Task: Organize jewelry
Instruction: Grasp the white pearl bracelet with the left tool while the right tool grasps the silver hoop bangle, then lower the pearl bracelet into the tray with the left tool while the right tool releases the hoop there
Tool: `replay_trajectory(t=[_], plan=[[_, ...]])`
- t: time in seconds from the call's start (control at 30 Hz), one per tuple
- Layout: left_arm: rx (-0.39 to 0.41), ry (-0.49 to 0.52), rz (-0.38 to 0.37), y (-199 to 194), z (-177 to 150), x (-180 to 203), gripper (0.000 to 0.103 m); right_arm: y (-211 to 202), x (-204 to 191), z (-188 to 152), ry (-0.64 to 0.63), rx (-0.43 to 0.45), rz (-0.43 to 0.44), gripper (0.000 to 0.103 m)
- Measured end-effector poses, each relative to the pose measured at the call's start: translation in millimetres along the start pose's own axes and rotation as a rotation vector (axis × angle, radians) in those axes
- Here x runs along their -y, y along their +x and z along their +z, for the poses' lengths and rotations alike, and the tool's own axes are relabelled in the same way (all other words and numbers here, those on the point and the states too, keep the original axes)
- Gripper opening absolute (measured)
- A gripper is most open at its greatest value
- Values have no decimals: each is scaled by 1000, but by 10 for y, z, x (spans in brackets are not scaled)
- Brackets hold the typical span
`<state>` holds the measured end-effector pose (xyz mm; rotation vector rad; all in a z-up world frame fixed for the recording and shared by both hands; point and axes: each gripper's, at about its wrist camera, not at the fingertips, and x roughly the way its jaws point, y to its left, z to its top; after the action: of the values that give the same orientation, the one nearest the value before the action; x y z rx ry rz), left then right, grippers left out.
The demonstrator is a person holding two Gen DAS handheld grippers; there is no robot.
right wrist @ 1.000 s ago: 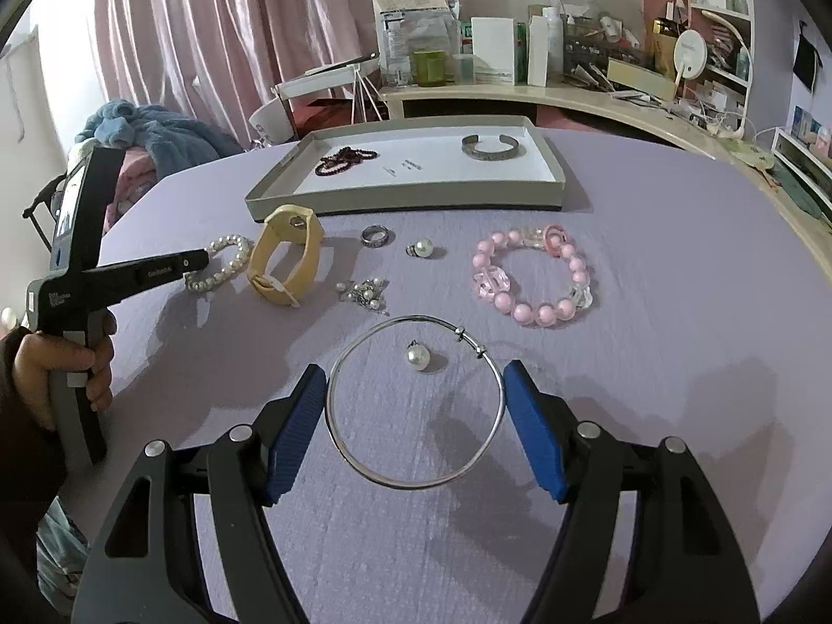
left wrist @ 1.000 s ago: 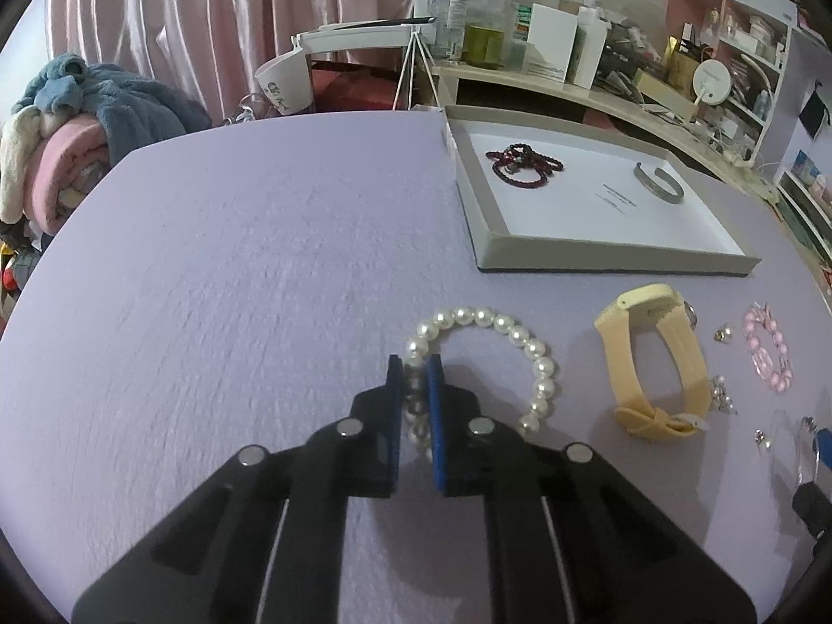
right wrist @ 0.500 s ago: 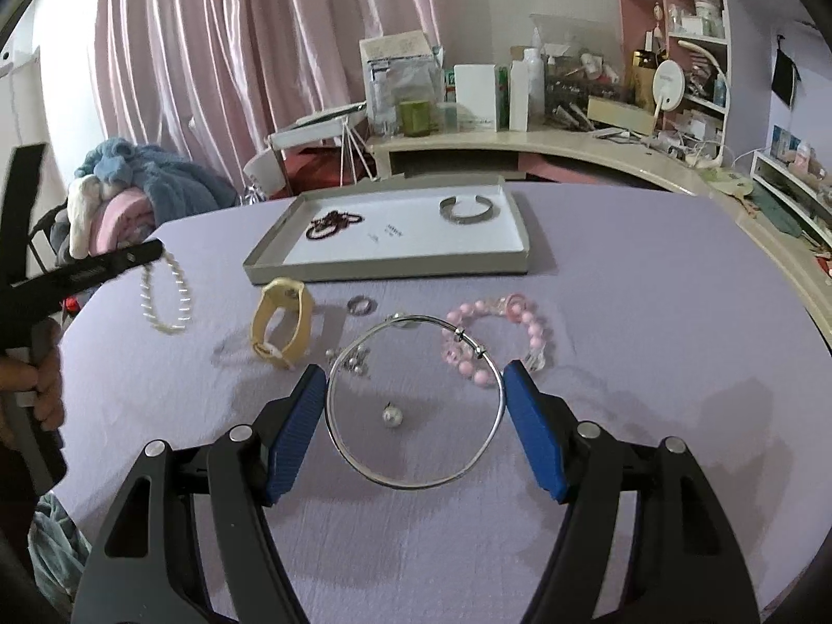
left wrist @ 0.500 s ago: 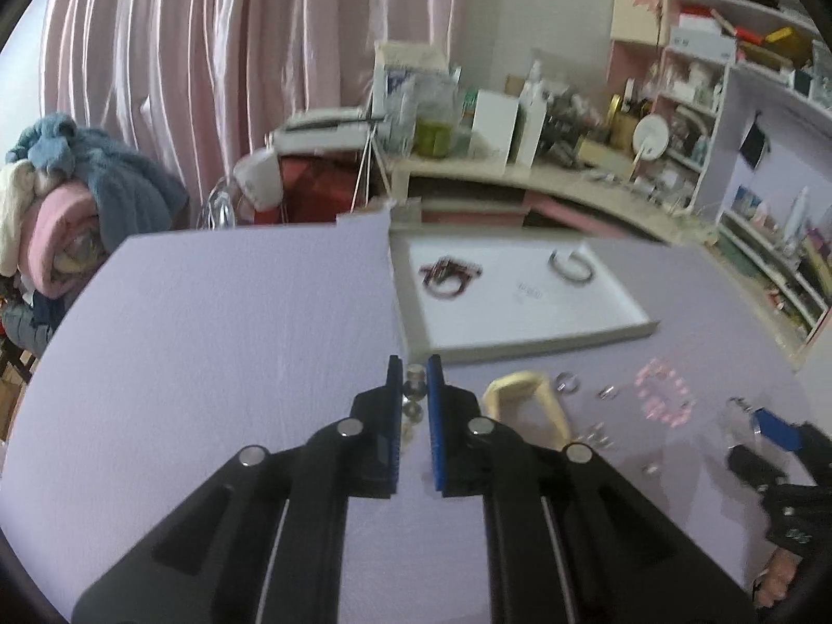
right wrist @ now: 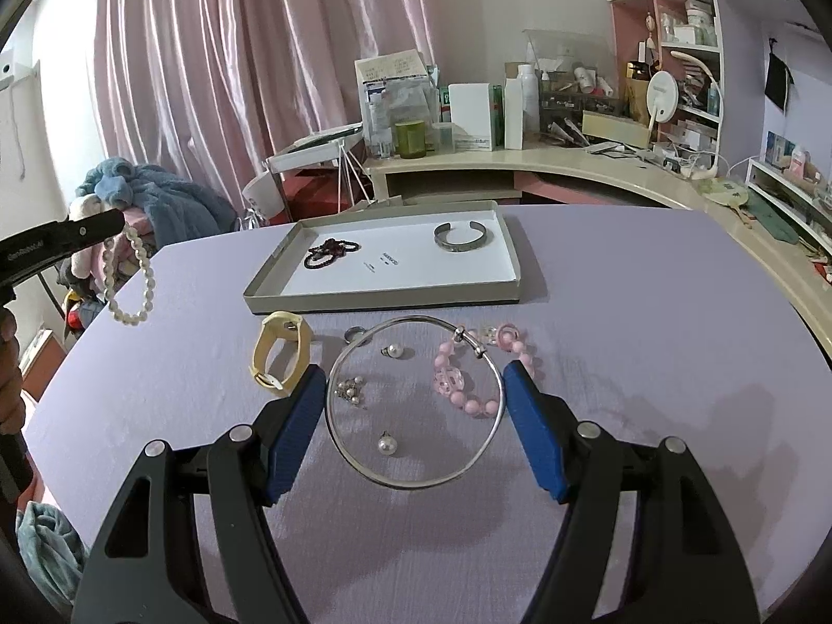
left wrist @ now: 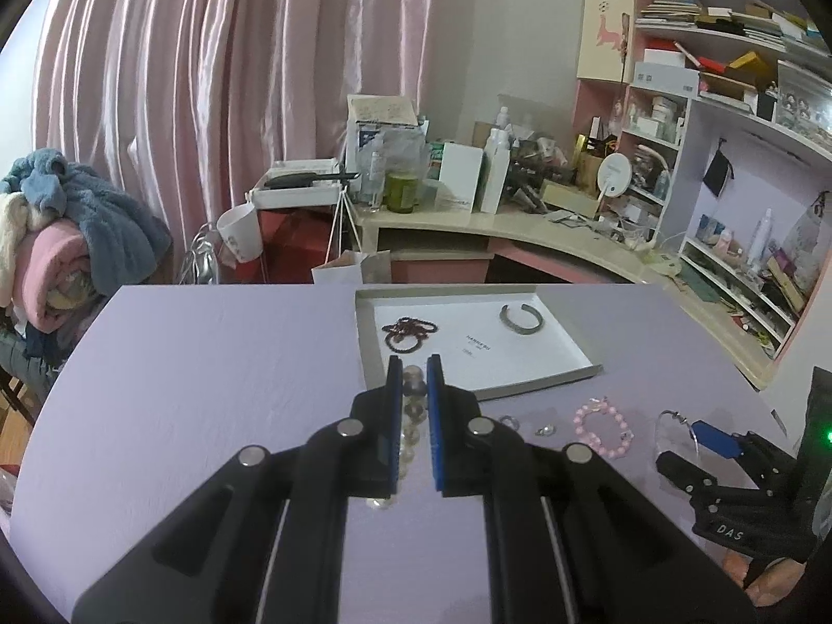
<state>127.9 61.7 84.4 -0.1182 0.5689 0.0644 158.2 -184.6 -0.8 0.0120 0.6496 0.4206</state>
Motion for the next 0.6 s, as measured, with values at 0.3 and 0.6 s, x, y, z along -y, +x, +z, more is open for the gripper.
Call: replay_trajectory(t=[0.3,0.6], plan=[[7,8,-15,29,72,99,9,1,45,45,5,5,-10,72],[-7,6,-24,334,277,167,9,155,167,331,-9,30,-34,72]])
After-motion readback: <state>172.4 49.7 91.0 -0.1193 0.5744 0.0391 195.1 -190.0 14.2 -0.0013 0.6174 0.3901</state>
